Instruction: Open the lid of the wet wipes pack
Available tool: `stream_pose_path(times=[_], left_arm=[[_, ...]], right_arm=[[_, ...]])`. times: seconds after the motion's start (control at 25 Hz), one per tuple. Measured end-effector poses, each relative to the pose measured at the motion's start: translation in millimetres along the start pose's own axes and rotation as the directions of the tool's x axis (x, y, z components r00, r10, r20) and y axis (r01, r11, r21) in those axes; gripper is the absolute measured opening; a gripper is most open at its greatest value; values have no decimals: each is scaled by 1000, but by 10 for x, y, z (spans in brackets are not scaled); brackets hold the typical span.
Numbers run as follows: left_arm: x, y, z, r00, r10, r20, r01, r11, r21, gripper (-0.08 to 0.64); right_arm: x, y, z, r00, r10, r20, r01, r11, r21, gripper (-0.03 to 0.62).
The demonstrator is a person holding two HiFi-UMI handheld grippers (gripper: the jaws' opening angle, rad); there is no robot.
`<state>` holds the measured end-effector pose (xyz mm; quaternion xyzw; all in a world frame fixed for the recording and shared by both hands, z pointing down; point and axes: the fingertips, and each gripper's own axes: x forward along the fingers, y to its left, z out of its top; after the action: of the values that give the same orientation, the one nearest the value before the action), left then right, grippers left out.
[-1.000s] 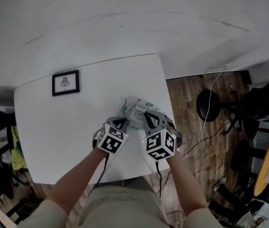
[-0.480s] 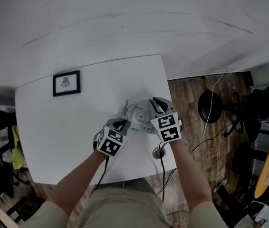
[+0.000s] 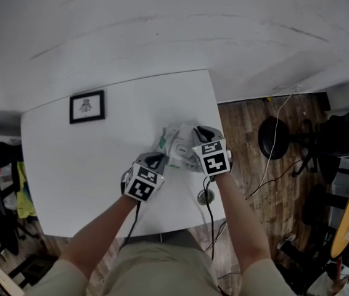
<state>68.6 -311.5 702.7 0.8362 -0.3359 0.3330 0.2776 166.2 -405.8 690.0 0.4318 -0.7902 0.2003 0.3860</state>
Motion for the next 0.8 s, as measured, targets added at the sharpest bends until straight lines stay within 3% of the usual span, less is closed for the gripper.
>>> stream_pose_path(times=[0.12, 0.2, 0.36, 0.52, 0.64, 0.8], left_arm=[[-143, 48, 106, 998, 11, 64, -7, 998, -62, 21], [-286, 63, 231, 995, 18, 102, -11, 998, -65, 21], [-688, 57, 608, 982, 30, 185, -26, 999, -24, 21], [-1175, -1, 1024, 963, 40, 265, -56, 997, 51, 21], [-1584, -95, 1311, 936, 53, 348, -85, 993, 78, 21], [-2164, -331, 1651, 878, 53, 476, -123, 985, 117, 21]], right_arm=[[-250, 0, 162, 1000, -19, 22, 20, 999, -26, 43], [-477, 36, 343, 997, -15, 73, 18, 999, -43, 37], [-1030, 130, 735, 981, -6, 194, 16, 998, -55, 32], [-1647, 165, 1130, 945, -31, 326, 44, 999, -32, 31], [-2123, 225, 1376, 911, -56, 408, 78, 996, -38, 29], [-2731, 437, 1595, 865, -45, 499, 90, 994, -66, 29]])
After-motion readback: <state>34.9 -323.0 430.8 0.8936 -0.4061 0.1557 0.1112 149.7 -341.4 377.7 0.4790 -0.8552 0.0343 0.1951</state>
